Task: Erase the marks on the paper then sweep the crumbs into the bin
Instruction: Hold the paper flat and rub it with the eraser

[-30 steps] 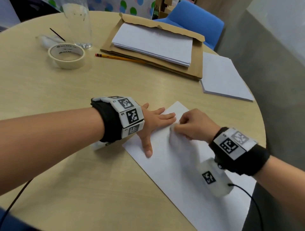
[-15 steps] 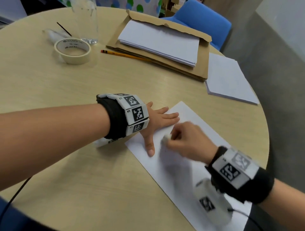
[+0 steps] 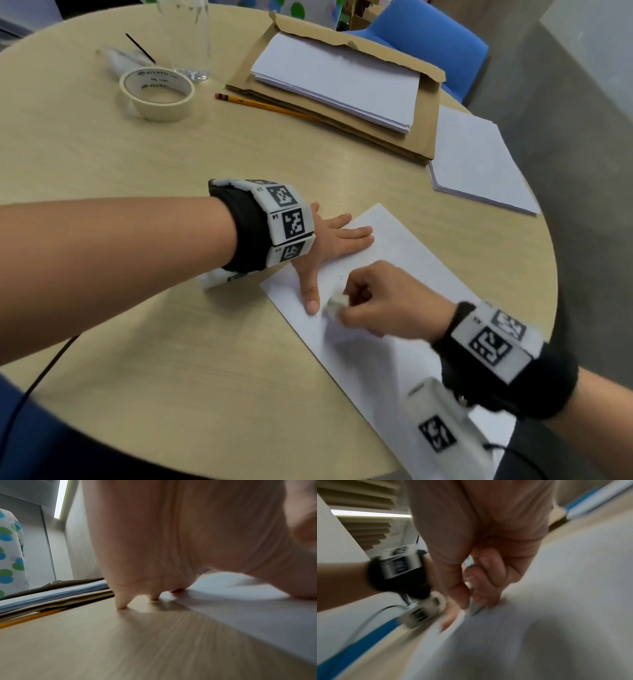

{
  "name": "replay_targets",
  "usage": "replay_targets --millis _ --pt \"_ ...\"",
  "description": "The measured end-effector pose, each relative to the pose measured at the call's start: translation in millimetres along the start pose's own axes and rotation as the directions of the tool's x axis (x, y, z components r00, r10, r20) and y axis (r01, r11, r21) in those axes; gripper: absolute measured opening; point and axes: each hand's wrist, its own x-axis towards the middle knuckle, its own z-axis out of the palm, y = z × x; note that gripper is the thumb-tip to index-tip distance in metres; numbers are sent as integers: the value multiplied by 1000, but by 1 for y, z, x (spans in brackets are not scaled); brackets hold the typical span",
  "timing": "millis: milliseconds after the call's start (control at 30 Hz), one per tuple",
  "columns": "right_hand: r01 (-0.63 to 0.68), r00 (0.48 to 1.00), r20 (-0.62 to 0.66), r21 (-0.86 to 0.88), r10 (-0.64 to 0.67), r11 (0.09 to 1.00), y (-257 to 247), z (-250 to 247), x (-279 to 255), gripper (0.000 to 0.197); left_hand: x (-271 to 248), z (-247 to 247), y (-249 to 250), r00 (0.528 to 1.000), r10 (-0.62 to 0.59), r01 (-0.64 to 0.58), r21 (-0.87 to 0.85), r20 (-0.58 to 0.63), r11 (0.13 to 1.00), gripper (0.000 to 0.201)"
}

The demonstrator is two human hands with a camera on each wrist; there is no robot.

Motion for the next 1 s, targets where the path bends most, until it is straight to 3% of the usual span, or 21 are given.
replay_targets --millis 67,133,200,267,367,500,567,667,767,867,933,1000 --pt "-51 997 -56 26 52 998 7 -18 15 17 0 0 0 1000 0 0 -13 -8 1000 134" --pt "-71 968 -239 53 82 996 10 -28 26 23 0 2 0 999 13 -14 -27 -32 1000 135" --pt "-20 949 -315 6 21 1000 5 -17 21 29 1 3 0 999 15 -16 -26 -45 1000 134" --pt "51 975 -215 -58 -62 997 -3 4 6 29 1 3 -2 1000 5 -5 -22 -29 1000 135" --pt "42 997 -63 -31 -43 999 -3 5 0 20 1 2 -2 1000 -4 4 -18 -9 1000 135" --pt "-101 954 -281 33 107 994 9 -27 26 23 1 3 0 1000 -2 1 -38 -29 999 134" --pt "-83 933 -352 -7 75 997 7 -23 27 28 1 3 0 999 -5 3 -41 -46 999 133" --pt "48 977 -202 -94 -67 994 -6 3 10 26 1 3 -1 999 -13 12 -21 -35 1000 134" --pt "53 998 -11 -106 -55 993 -4 -3 6 22 0 2 0 1000 -17 17 -20 -17 1000 135" --pt "21 984 -171 -129 -43 991 5 -28 22 29 -2 1 2 999 0 -1 -24 -38 1000 132" --pt "68 955 -279 -122 -100 990 8 -26 22 33 -2 1 3 999 4 -5 -20 -48 1000 131" --pt "144 962 -207 -157 -175 977 8 -12 9 35 -1 1 2 999 -7 7 -12 -44 1000 130"
